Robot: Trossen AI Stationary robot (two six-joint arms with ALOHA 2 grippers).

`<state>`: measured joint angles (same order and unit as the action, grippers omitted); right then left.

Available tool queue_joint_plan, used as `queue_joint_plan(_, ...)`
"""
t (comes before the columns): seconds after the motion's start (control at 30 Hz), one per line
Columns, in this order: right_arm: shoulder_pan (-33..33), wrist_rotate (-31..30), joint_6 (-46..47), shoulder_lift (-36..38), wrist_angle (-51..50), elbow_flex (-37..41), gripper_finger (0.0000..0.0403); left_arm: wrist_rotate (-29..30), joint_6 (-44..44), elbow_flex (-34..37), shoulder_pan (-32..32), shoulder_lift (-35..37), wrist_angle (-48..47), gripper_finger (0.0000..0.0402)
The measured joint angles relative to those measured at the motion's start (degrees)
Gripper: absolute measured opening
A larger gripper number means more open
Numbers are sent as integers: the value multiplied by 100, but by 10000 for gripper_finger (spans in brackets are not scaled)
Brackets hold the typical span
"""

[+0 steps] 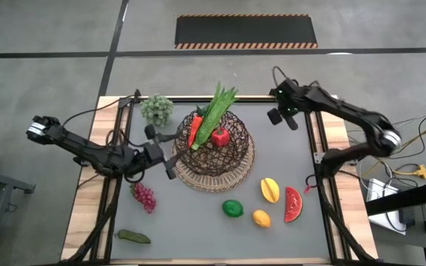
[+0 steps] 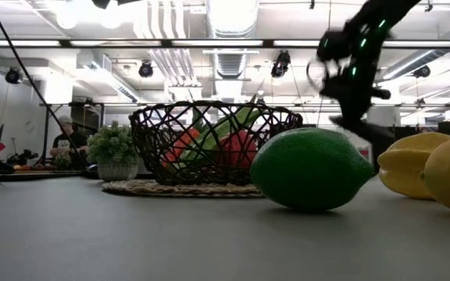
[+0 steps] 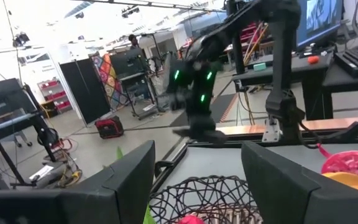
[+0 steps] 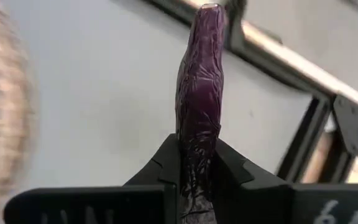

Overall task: Build produce basket
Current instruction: Put the purple eggplant into the basket

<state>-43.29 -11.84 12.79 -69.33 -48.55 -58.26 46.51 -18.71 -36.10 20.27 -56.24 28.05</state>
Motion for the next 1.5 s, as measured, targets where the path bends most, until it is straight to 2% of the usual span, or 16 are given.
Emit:
queue_joint_plan(0.17, 857, 133, 466, 1133, 107, 69, 36, -1, 38, 0, 0, -185, 48, 221)
queue_joint_plan(0.33, 2075, 66, 671, 1897, 570, 209, 36, -2, 37, 0, 0, -366, 366, 221)
queue_joint_plan(0.53, 3475, -19, 426, 2411, 2554, 817, 36, -4, 36, -35, 0, -582, 563, 221)
queue_joint_plan(0.67, 4294, -17, -190, 2434, 4700, 1582, 36, -54, 38, -35, 0, -721, 990, 222)
queue_joint_plan(0.87, 5004, -14, -1483, 1772, 8706, 2846, 41, -751, 32, -35, -4, -1044, 1823, 221)
queue_joint_plan(0.97, 5104, 2, -1687, 1206, 10510, 3277, 45, -1080, -12, -44, -4, -1349, 2376, 221)
queue_joint_plan(1.07, 5089, 51, -1809, 610, 11898, 3494, 41, -1159, -172, -73, -14, -1707, 3062, 222)
queue_joint_plan(1.17, 5098, 226, -2012, 44, 12821, 3514, 39, -1189, -302, -141, -102, -2081, 3602, 222)
queue_joint_plan(1.3, 5093, 485, -2306, -686, 13769, 3411, 39, -1375, -271, -362, -325, -2533, 3861, 222)
queue_joint_plan(1.5, 5093, 636, -2583, -1395, 13848, 2986, 39, -1736, -285, -825, -544, -3099, 3894, 222)
